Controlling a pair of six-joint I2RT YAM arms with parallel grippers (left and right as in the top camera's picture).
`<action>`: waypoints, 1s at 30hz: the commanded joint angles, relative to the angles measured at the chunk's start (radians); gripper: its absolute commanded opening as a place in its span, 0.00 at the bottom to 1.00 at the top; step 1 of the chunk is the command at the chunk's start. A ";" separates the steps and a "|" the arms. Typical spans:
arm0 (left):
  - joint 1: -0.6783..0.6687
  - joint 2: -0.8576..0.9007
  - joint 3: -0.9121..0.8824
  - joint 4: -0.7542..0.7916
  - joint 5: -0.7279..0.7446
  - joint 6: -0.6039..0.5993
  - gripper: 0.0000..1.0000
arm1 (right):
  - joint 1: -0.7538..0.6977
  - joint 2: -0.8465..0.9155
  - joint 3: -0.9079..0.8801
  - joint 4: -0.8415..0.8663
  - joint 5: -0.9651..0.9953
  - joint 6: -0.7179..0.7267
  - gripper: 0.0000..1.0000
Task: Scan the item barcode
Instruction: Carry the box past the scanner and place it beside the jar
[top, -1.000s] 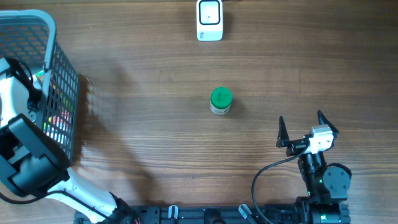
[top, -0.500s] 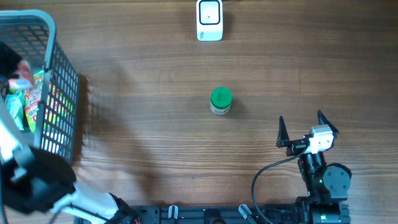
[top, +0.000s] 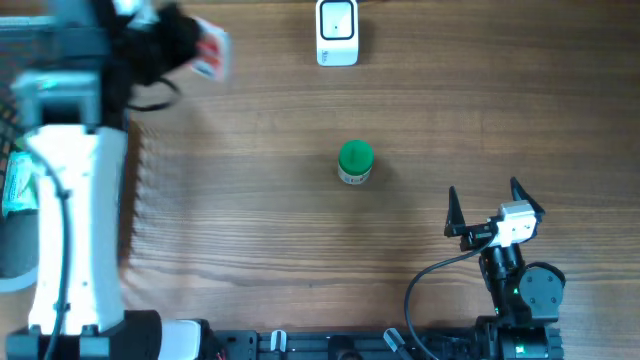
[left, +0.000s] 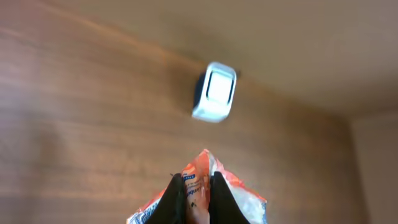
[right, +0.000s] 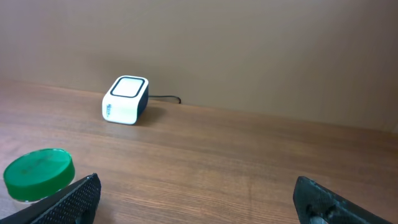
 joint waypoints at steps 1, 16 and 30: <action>-0.180 0.062 -0.134 -0.006 -0.251 -0.069 0.04 | 0.003 -0.003 -0.001 0.003 0.014 -0.009 1.00; -0.451 0.272 -0.476 0.138 -0.379 -0.554 0.04 | 0.003 -0.003 -0.001 0.003 0.014 -0.009 1.00; -0.454 0.273 -0.497 0.090 -0.366 -1.248 0.13 | 0.003 -0.003 -0.001 0.003 0.014 -0.009 1.00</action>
